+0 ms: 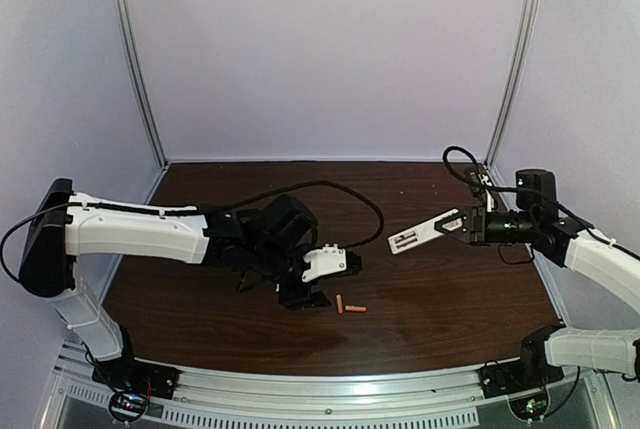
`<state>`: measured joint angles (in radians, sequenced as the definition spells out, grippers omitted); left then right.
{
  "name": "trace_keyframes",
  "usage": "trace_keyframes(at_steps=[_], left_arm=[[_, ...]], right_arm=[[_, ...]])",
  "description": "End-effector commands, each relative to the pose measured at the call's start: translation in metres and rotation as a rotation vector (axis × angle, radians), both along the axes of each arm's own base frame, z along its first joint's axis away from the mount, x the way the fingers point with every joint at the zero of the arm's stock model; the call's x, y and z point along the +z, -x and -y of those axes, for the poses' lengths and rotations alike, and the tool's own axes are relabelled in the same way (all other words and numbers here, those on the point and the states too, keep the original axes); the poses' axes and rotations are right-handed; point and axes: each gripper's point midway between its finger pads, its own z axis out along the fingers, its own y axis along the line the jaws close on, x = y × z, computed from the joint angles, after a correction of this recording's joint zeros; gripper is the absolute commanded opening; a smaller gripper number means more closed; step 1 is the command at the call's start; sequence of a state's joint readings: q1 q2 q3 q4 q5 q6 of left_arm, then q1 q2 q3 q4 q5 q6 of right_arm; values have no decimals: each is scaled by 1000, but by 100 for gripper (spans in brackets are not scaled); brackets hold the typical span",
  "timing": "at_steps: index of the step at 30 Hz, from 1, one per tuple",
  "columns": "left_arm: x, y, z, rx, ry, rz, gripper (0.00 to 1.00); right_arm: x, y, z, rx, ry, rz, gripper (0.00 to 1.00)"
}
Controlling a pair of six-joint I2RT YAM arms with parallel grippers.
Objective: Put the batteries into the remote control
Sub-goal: Pick up the battery from the center of the board.
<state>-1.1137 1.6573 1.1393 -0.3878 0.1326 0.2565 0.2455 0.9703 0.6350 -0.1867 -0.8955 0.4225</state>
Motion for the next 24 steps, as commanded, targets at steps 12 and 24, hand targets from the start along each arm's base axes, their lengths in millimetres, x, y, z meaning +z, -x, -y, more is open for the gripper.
trace_keyframes(at_steps=[12,24], left_arm=[[-10,-8,49,-438,-170,108,48],[-40,-14,74,-350,-232,7,41]], right_arm=[[-8,-9,31,-116,-27,-20,0],[-12,-14,44,-165,-29,-36,0]])
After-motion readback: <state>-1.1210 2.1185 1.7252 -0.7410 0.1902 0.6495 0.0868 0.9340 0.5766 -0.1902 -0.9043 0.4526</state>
